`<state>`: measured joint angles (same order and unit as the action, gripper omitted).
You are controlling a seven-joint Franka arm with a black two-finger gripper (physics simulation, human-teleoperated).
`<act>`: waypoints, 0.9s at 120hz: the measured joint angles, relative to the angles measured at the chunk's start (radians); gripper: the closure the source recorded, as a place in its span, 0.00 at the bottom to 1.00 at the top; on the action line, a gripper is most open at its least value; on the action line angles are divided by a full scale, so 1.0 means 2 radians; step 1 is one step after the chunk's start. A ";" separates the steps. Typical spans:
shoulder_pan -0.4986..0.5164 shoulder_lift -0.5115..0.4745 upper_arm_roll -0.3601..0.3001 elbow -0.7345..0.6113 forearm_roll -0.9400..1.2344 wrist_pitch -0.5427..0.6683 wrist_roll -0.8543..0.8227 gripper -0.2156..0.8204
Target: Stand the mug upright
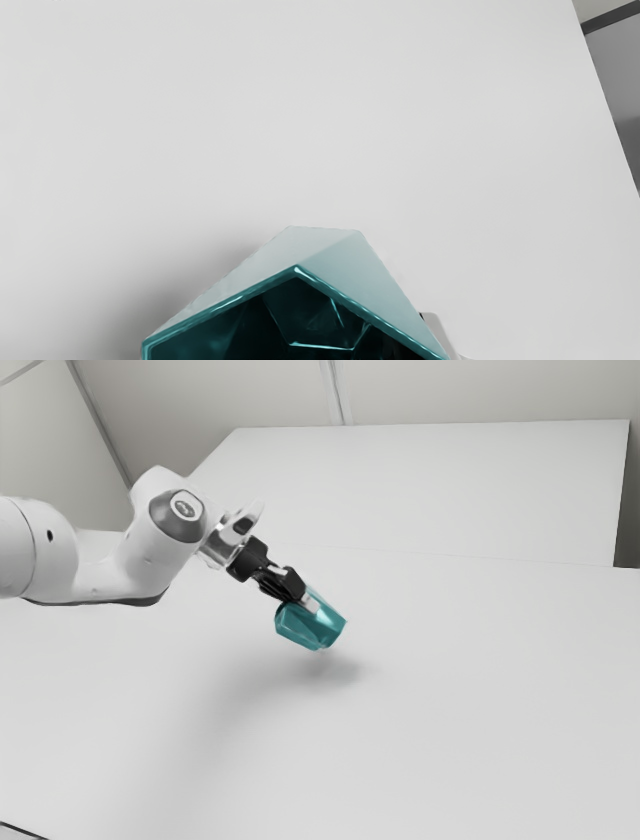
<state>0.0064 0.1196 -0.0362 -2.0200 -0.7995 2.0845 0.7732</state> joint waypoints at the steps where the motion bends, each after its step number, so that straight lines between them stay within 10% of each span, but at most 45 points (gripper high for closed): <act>1: 0.000 0.000 0.001 0.004 0.015 -0.001 -0.003 0.95; 32: -0.002 0.027 0.019 0.042 0.302 -0.031 -0.115 0.95; 83: -0.002 0.055 0.036 0.020 0.357 0.027 -0.274 0.95; 108: -0.008 0.056 0.037 0.019 0.356 0.030 -0.326 0.57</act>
<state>-0.0086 0.2309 0.0368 -1.9819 -0.0871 2.1440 0.1202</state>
